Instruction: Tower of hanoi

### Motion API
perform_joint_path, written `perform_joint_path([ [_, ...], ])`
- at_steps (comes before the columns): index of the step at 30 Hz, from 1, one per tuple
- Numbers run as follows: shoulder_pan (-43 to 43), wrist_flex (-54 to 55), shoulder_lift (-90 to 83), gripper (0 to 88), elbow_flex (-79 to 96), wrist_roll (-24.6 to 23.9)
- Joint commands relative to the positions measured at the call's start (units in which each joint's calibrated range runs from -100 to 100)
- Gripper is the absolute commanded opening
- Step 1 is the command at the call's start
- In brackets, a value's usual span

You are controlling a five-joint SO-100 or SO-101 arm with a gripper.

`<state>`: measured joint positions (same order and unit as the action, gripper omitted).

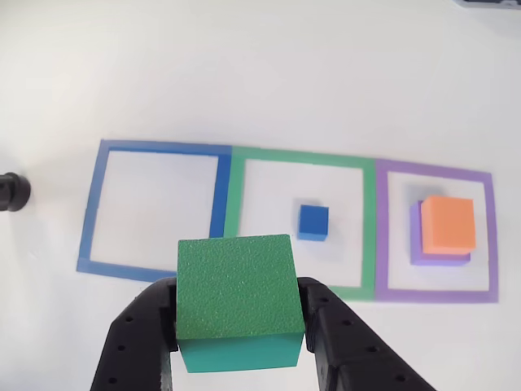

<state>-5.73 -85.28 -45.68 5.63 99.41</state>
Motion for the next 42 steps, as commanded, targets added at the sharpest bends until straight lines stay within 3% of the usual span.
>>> perform_joint_path([
  [1, -2.5, 12.6, -3.5, 6.2, 12.4, 0.6],
  [12, -7.6, 64.2, -1.9, 6.4, 53.4, 0.6],
  [22, -11.6, 100.1, 13.0, 7.0, 71.1, 0.6],
  [32, -13.1, 126.5, 40.1, 6.7, 69.7, 0.6],
  [42, -15.3, 134.8, 56.8, 6.6, 60.5, 0.6],
])
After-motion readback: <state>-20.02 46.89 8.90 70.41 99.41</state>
